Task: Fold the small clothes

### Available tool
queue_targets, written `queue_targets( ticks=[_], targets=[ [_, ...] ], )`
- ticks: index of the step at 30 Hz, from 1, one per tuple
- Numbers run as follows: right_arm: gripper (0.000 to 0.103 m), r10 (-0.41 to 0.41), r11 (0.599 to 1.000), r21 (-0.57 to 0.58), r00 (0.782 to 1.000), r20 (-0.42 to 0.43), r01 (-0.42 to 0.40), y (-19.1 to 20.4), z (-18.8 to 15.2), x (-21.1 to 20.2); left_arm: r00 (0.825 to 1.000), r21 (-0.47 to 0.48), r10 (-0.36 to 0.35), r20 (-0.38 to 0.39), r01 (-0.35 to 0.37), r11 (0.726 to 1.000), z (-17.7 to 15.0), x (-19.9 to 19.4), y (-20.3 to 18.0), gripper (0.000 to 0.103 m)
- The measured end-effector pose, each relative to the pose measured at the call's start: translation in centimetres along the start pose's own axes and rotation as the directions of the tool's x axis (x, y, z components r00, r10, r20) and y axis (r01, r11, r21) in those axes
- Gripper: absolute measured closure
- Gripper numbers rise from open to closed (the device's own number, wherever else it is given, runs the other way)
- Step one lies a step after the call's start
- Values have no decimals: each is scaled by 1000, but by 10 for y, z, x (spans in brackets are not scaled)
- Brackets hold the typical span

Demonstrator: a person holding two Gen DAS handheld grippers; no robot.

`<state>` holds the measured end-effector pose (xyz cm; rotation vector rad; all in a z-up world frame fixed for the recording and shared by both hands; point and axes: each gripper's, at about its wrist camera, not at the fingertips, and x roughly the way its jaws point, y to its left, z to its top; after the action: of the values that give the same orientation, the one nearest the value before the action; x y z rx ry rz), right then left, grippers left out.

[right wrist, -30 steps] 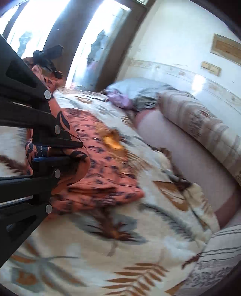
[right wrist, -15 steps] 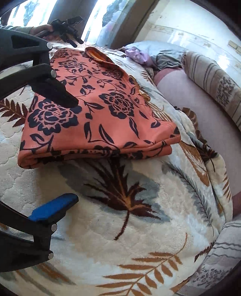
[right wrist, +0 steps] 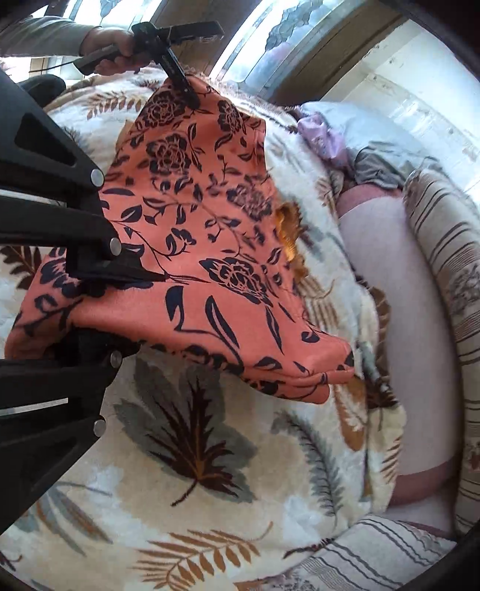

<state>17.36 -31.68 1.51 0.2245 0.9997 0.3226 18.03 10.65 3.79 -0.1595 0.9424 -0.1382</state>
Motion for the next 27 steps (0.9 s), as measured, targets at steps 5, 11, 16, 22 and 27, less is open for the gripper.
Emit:
queue_targets(
  ticks=[5, 11, 16, 22, 27],
  targets=[
    [83, 64, 994, 88, 997, -32, -61, -9, -79, -40, 996, 7, -73, -59, 73, 997, -73, -31, 12, 70],
    [33, 77, 966, 255, 984, -159, -34, -66, -173, -5, 988, -15, -14, -155, 12, 1000, -144, 4, 48, 40],
    [33, 20, 963, 268, 999, -28, -12, -74, -130, -34, 997, -36, 28, -74, -31, 999, -101, -5, 57, 39],
    [33, -40, 978, 205, 999, 10, 37, -70, -84, -3, 996, -31, 28, -80, -30, 999, -72, 31, 51, 40],
    [33, -110, 976, 194, 992, 52, 98, -74, -61, 20, 994, 13, 57, -90, -56, 998, -58, 56, 41, 40]
  ],
)
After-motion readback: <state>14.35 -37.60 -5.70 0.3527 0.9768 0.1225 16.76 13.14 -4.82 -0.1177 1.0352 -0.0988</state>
